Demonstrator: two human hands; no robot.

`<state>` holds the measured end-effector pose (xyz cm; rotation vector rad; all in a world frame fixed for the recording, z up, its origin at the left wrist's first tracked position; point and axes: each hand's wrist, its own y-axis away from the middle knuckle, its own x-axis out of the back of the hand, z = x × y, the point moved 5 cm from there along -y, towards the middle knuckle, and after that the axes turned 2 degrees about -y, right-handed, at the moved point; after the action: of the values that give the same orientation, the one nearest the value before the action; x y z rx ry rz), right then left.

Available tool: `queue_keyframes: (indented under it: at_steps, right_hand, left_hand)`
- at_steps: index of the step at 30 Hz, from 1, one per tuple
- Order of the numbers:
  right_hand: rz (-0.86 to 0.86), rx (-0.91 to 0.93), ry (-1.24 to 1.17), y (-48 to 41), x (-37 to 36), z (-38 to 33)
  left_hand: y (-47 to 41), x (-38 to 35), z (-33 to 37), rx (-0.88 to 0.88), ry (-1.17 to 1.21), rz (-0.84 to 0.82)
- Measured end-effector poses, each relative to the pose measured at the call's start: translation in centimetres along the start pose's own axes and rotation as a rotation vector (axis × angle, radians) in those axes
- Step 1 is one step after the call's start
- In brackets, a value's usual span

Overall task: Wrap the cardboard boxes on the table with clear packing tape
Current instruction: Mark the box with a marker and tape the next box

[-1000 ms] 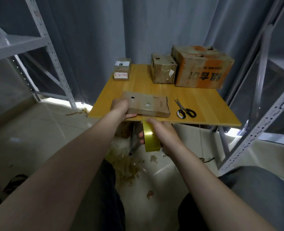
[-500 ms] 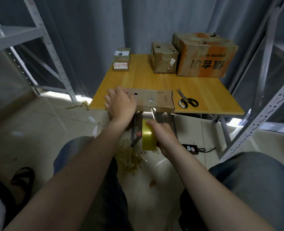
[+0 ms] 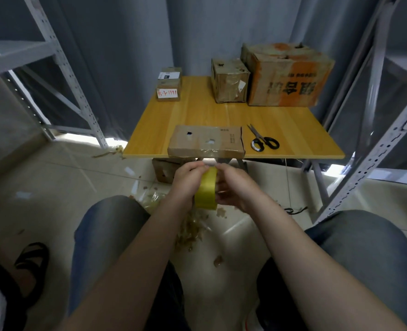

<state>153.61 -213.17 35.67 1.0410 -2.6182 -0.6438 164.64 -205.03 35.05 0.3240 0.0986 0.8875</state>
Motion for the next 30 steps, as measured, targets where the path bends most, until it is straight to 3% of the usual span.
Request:
queue_keyframes:
  at_steps: [3,8,11,14,18,20,23,26,30]
  right_hand:
    - [0.172,0.171,0.412,0.1,3.8,-3.4]
    - [0.594,0.300,0.709,-1.7,10.2,-9.5]
    - [0.582,0.180,0.943,-2.9,11.6,-10.1]
    - [0.561,0.132,1.007,-4.4,11.8,-10.0]
    - [0.565,0.151,1.043,-4.5,11.4,-10.5]
    - [0.559,0.257,0.965,-4.2,10.5,-11.4]
    - [0.340,0.497,0.521,-4.1,7.3,-12.7]
    - [-0.074,0.425,0.074,-3.6,3.5,-12.3]
    - [-0.397,0.212,0.162,-1.9,2.9,-11.9]
  left_hand:
    - [0.5,-0.4,0.4,0.019,0.040,-0.018]
    - [0.6,-0.3,0.1,0.096,0.030,-0.035]
    - [0.6,-0.2,0.2,0.121,0.000,-0.008]
    - [0.7,-0.4,0.4,0.138,-0.011,-0.017]
    - [0.8,-0.6,0.8,0.148,-0.035,-0.018]
    - [0.8,-0.7,0.9,0.153,-0.022,-0.034]
    - [0.9,-0.7,1.0,0.160,-0.025,-0.037]
    - [0.8,-0.6,0.9,0.157,-0.030,-0.039]
    - [0.7,-0.4,0.9,0.138,-0.037,-0.049]
